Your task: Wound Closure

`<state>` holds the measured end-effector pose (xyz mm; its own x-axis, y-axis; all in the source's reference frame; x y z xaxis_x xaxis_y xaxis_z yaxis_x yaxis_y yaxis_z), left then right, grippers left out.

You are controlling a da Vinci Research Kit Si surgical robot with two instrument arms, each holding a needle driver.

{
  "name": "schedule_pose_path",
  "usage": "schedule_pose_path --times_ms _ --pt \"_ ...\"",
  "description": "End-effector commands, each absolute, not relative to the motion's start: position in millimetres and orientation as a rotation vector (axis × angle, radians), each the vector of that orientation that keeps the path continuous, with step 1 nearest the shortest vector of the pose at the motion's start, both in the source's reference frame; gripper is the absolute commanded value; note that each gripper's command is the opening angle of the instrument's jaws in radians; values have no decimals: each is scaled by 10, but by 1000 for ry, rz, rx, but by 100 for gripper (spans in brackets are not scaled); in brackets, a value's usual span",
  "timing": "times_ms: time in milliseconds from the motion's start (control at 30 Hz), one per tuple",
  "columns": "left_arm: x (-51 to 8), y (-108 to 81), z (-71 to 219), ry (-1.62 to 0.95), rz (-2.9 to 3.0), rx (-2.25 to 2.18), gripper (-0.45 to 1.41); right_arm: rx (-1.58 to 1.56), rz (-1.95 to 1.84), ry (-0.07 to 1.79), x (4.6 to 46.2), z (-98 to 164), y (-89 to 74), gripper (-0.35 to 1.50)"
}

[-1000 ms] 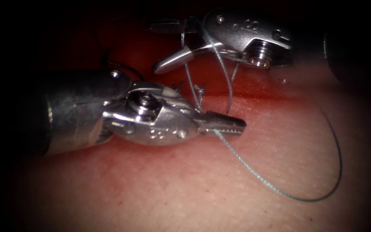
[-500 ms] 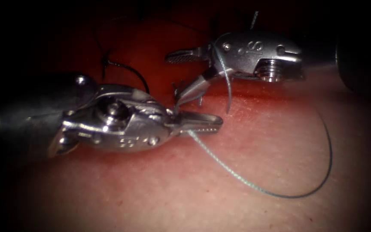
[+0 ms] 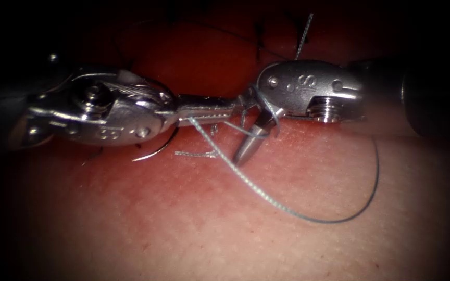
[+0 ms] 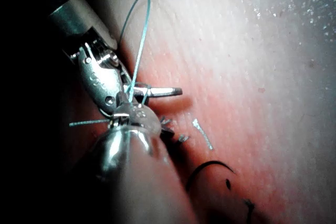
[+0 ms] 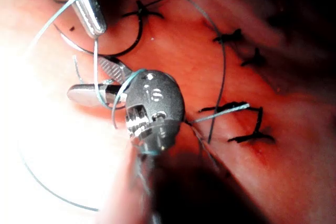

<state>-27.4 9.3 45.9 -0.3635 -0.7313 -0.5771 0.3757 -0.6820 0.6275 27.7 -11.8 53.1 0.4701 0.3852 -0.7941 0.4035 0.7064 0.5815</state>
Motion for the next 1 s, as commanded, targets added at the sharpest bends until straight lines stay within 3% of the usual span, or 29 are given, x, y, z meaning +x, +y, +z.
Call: schedule_pose_path --times_ms 33,367,1000 --pt "-279 100 465 -517 -2073 1167 -45 872 -36 1119 287 533 -115 98" --pt "-268 127 500 -524 -2051 1202 -45 1084 -60 1324 277 528 -121 98" --pt "-268 119 526 -583 -2101 1212 -45 928 277 1608 227 516 -79 91"
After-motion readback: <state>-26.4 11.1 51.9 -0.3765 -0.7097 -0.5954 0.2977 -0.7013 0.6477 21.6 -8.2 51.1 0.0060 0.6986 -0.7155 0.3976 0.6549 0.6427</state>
